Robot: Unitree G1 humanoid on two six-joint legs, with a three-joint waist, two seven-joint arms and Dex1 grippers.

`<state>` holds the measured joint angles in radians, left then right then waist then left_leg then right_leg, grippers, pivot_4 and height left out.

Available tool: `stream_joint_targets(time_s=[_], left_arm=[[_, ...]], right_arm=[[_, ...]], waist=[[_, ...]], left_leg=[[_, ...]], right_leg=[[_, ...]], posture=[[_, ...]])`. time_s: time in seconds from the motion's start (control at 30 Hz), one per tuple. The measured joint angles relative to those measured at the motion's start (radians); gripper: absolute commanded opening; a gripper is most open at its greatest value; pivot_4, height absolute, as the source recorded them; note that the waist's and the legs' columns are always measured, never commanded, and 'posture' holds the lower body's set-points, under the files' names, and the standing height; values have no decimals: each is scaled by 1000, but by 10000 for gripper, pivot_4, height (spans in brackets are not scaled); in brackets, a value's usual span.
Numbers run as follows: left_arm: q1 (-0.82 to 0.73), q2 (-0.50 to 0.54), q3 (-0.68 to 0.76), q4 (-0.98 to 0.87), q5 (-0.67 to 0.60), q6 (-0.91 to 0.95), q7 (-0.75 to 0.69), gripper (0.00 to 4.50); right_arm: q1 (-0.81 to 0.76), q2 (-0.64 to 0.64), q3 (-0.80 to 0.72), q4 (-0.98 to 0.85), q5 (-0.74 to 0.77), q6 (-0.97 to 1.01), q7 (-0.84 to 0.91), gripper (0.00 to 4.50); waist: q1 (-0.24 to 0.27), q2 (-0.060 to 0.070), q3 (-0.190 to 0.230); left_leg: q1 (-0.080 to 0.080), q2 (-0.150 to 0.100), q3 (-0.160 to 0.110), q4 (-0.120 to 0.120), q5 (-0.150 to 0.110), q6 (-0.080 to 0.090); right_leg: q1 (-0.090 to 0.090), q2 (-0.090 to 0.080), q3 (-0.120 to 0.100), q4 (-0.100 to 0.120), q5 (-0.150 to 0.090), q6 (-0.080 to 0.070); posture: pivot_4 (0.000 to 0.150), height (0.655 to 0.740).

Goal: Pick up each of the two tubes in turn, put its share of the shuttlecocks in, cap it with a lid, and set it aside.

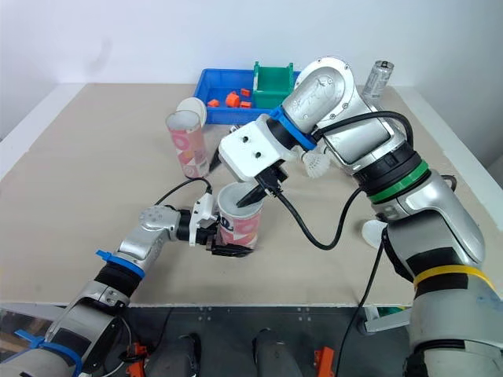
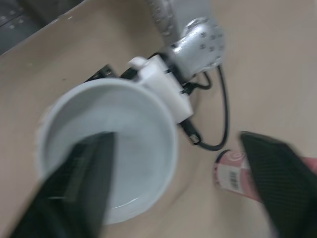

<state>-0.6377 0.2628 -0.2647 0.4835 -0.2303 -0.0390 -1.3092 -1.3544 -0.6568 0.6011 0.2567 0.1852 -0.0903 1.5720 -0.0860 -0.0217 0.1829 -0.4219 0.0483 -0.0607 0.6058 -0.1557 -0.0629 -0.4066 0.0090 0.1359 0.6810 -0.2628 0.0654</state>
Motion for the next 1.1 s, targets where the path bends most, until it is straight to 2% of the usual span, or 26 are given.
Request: stream_joint_targets(time_s=[0.13,0.27,0.3,0.33,0.37,0.57,0.6,0.8,0.93,1.1], left_arm=[[0,-1,2,0,0,1,1,35745],[0,-1,-3,0,0,2,0,35745],[0,-1,-3,-1,0,2,0,35745],[0,-1,-2,-1,0,2,-1,35745],[0,-1,-1,-2,0,2,-1,35745],[1,0,1,-2,0,3,-1,35745],[1,0,2,-2,0,3,-1,35745],[1,-1,2,-2,0,3,0,35745],[1,-1,4,-1,0,2,1,35745],[3,-3,4,2,-2,2,4,35745]], right_arm=[[-23,53,-24,76,-3,35,0,44755],[-85,12,-66,100,67,85,2,44755],[-95,-5,-71,100,79,93,2,39760],[-98,-22,-80,100,90,103,2,37340],[-97,-33,-86,100,95,112,2,32819],[-30,-119,-80,9,179,166,3,2097],[-26,-125,-76,-8,185,173,3,698],[30,-145,-37,-96,197,193,3,698],[81,-103,14,-110,67,146,3,698],[48,-105,61,-109,38,78,2,698]], waist=[[0,0,0],[0,0,1],[0,0,1],[0,0,0],[0,0,1],[0,0,1],[0,0,1],[0,0,1],[-1,0,0],[0,-1,-1]], left_leg=[[-1,0,0,0,1,0],[-1,0,0,0,0,0],[-1,0,0,-1,0,0],[-1,0,0,-1,0,0],[-1,0,0,-1,0,0],[-1,0,0,-1,0,0],[-1,0,0,-1,0,0],[-1,0,0,-1,0,0],[-1,0,0,0,0,0],[0,0,0,-1,1,0]], right_leg=[[-1,0,0,0,1,0],[-1,0,0,0,0,0],[-1,0,0,0,0,0],[-1,0,0,0,0,0],[-1,0,0,0,-1,-1],[-1,0,1,0,-2,-3],[-1,0,1,0,-2,-3],[-1,0,1,0,-2,-3],[-1,0,0,0,-1,-2],[-1,0,0,0,-2,-3]], posture=[[1500,7367],[1500,7367],[1500,7367],[1500,7367],[1500,7367],[1500,7367],[1500,7367],[1500,7367],[1500,7367],[1500,7367]])
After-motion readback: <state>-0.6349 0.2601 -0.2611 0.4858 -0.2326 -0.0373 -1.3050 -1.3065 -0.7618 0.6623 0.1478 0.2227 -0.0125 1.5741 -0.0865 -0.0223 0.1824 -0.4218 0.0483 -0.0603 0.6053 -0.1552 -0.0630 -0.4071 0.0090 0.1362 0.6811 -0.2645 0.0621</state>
